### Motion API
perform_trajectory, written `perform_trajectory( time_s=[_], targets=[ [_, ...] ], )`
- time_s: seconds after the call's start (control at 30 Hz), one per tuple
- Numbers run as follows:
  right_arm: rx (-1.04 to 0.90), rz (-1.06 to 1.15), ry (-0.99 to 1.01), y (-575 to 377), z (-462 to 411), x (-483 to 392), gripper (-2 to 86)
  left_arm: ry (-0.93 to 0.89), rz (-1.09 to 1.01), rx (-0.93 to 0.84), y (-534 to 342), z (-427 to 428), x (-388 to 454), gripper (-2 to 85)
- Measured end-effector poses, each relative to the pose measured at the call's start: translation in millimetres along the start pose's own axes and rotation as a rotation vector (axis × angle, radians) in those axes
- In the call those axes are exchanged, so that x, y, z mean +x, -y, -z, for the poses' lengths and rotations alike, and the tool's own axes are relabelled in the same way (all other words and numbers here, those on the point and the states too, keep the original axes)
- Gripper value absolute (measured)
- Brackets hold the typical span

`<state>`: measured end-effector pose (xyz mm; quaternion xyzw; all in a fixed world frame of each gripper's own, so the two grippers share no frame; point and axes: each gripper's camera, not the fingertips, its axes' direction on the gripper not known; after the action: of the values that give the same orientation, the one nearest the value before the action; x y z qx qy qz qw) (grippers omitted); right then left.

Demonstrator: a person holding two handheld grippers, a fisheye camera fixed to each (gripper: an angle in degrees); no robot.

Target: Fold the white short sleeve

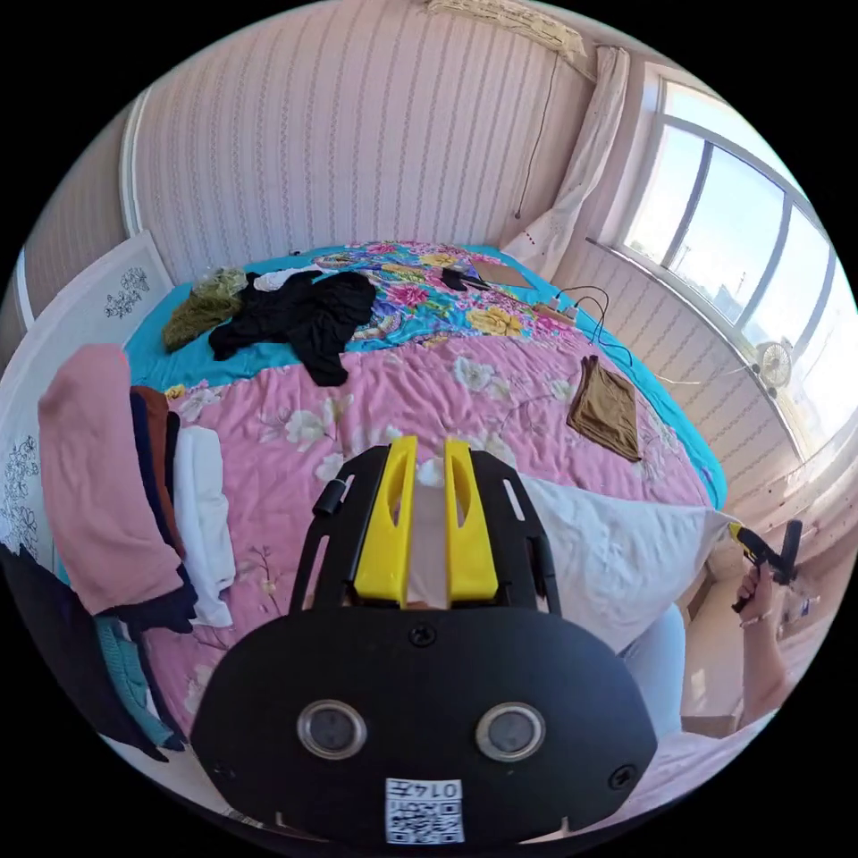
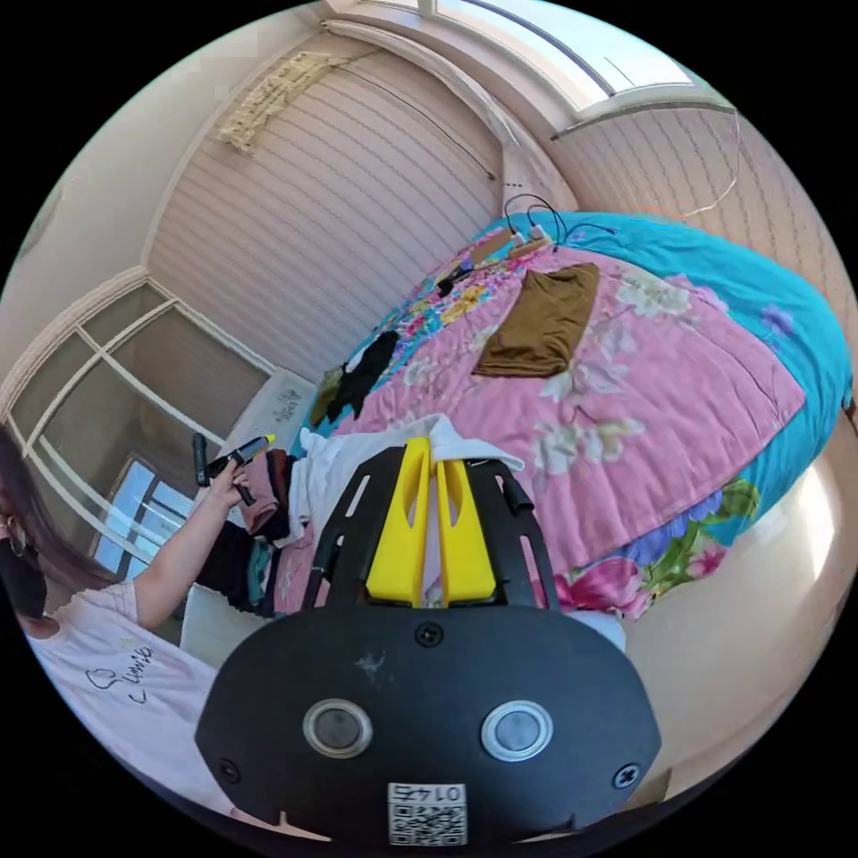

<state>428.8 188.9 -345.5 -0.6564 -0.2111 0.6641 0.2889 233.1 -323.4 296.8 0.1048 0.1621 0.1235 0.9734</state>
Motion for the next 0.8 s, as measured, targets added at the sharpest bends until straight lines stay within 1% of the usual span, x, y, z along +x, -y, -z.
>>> perform_trajectory(
  time_s=[0.07,0.13,0.2,0.23,0.3,0.33,0.4,0.43,0.5,0.53,0.6,0.67,0.73,0.8],
  targets=[
    [-0.067,-0.057,-0.023,-8,-20,18,-0.2,-0.043,-0.018,-0.041,-47,-6,10,5.5],
    [-0.086,-0.088,-0.013,-12,-29,26,-0.1,-0.162,-0.017,-0.095,-120,-13,31,5.0],
    [-0.099,-0.114,-0.003,-13,-35,31,-0.1,-0.242,0.011,-0.168,-169,-23,48,5.1],
    [-0.105,-0.12,0.007,-12,-37,31,-0.1,-0.256,0.053,-0.194,-183,-28,52,5.3],
    [-0.117,-0.114,0.025,-9,-40,29,-0.1,-0.332,0.241,-0.252,-226,-48,60,7.4],
    [-0.122,-0.106,0.037,-6,-40,26,-0.1,-0.4,0.327,-0.255,-235,-57,63,8.9],
    [-0.128,-0.088,0.06,-2,-41,19,-0.1,-0.468,0.36,-0.246,-232,-67,71,10.0],
    [-0.135,-0.071,0.073,0,-41,13,-0.1,-0.459,0.346,-0.251,-228,-71,75,9.9],
    [-0.154,-0.038,0.089,5,-43,4,-0.1,-0.426,0.321,-0.321,-213,-92,81,6.1],
    [-0.165,-0.017,0.104,8,-44,-3,-0.1,-0.454,0.326,-0.386,-207,-105,80,2.3],
    [-0.178,0.014,0.14,13,-47,-13,0.0,-0.456,0.332,-0.443,-202,-113,76,-0.1],
    [-0.176,0.044,0.173,23,-49,-23,0.0,-0.475,0.325,-0.395,-195,-100,70,-0.6],
    [-0.162,0.056,0.189,31,-50,-28,0.0,-0.467,0.266,-0.293,-181,-63,59,-0.9],
    [-0.155,0.063,0.212,39,-53,-31,-0.1,-0.448,0.255,-0.207,-170,-32,43,-0.9]
  ],
)
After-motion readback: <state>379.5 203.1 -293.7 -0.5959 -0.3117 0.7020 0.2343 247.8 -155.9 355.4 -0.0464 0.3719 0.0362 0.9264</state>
